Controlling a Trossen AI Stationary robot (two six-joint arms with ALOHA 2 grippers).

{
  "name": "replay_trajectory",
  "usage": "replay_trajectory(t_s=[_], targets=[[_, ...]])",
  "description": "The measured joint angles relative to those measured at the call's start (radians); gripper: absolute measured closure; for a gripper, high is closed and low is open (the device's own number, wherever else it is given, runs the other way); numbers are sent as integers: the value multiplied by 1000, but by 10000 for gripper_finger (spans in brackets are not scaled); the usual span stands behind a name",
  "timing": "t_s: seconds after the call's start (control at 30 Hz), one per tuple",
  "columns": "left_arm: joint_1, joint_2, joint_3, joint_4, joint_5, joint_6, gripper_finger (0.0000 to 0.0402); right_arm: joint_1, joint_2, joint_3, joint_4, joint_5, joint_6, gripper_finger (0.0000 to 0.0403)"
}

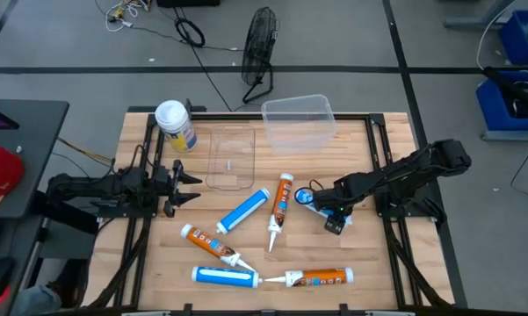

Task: Pick & place silicon tubes, Sealant and Lysol wipes
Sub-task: Put the right blue sealant into the white bin

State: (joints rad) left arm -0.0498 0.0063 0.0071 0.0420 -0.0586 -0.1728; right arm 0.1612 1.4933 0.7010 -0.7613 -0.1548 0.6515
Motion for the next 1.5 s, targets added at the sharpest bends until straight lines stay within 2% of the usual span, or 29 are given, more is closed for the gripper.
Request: replay_trajectory(t_s=[0.5, 0.8, 1.0, 1.27, 1.4, 1.5], targets=[[0, 0, 54, 20, 0, 9, 177, -1, 7, 149, -173, 98, -93, 189], [0, 8, 63, 21, 0, 56, 177, -1, 5, 290, -400, 95, -113, 190], [0, 65, 65, 89, 2, 261, 177, -9, 5, 443, -481, 99, -137, 190], [0, 195, 66, 318, 24, 765, 177, -57, 4, 678, -440, 122, -155, 190], [0, 263, 73, 370, -52, 820, 177, -84, 4, 745, -365, 116, -154, 190], [0, 323, 105, 369, -91, 860, 174, -114, 4, 763, -275, 60, -129, 190]])
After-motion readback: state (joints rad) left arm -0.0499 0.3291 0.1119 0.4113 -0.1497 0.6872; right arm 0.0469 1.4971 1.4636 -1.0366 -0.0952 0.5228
